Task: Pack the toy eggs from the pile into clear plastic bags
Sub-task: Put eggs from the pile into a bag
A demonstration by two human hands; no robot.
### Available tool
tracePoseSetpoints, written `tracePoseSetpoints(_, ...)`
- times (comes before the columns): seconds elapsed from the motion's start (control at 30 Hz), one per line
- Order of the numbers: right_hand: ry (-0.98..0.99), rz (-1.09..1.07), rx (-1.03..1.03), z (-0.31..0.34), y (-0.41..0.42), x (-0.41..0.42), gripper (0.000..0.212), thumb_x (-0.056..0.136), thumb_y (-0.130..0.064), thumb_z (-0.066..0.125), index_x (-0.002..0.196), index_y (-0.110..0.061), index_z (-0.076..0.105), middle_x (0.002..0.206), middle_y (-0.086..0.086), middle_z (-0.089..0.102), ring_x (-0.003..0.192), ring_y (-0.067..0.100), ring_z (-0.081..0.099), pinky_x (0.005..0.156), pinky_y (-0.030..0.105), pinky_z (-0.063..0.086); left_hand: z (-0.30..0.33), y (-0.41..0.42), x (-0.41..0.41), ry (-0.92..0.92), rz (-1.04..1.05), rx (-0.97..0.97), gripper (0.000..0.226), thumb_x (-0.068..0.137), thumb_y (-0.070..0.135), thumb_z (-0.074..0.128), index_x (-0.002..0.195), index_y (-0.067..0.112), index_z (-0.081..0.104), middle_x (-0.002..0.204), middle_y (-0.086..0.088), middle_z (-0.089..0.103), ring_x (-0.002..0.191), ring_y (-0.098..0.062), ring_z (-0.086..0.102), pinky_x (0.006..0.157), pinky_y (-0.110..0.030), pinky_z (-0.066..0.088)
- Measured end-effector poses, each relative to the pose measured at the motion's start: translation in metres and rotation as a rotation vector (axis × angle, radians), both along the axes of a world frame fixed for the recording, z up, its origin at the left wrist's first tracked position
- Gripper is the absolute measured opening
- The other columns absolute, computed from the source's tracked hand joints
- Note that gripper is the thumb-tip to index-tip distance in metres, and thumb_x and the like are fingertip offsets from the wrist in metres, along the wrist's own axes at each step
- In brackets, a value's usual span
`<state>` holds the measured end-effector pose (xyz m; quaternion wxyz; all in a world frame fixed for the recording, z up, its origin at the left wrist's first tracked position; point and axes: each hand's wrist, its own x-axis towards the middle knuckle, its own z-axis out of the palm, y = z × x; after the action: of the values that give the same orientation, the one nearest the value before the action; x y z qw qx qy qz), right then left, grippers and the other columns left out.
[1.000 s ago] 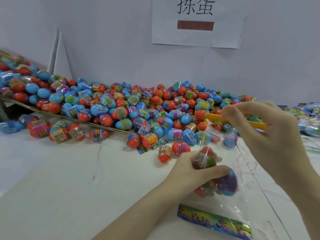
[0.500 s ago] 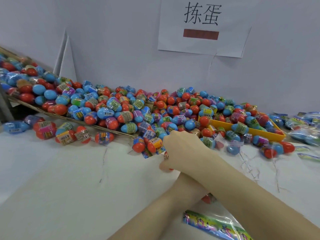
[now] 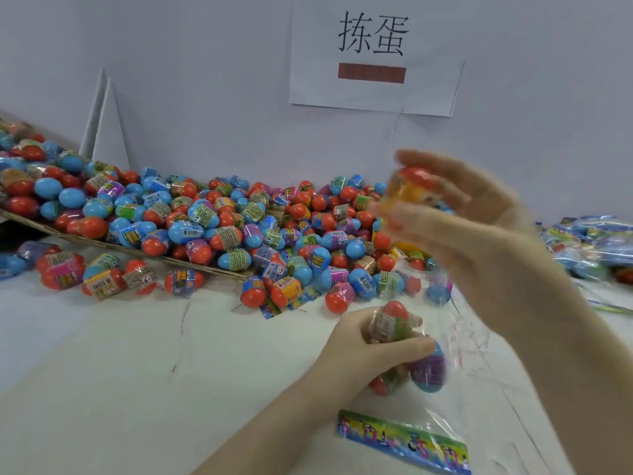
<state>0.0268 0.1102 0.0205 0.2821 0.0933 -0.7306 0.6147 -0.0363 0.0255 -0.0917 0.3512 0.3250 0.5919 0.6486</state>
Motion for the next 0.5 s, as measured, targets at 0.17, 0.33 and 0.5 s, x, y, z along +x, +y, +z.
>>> tracePoseSetpoints(0.17,0.007,-0.223,-0.175,-0.011,0.037,0.022,0.072,0.031,-0.043,0.085,0.096,-0.025,0.059,0.078,-0.006,0.071,0.075,0.010,0.068,0.063,0.014,0.051,0.001,-0.001,-0.007,0.021,0.042,0.038,0.023,0.070,0.013,0.078,0.085,0.027,0.067,0.092,-0.003,0.074,0.088,-0.018,0.069,0.080,-0.028,0.056)
tracePoseSetpoints(0.33,-0.104,-0.429,0.205,-0.022,0.036,0.028,0.034,0.053,-0.041,0.071,0.085,-0.032,0.066,0.079,-0.012,0.070,0.069,0.004,0.063,0.061,0.015,0.051,0.003,-0.002,-0.009,-0.018,0.066,0.066,0.030,0.068,0.006,0.077,0.090,0.024,0.068,0.094,0.000,0.074,0.092,-0.015,0.069,0.078,-0.024,0.056)
tracePoseSetpoints(0.5,-0.160,-0.541,0.581,-0.029,0.030,0.028,0.023,0.064,-0.058,0.054,0.083,-0.047,0.060,0.081,-0.025,0.064,0.088,0.000,0.051,0.072,0.017,0.041,0.006,-0.004,-0.006,0.064,0.059,0.125,0.033,0.066,0.002,0.078,0.080,0.032,0.072,0.089,0.008,0.074,0.087,-0.006,0.069,0.070,-0.017,0.054)
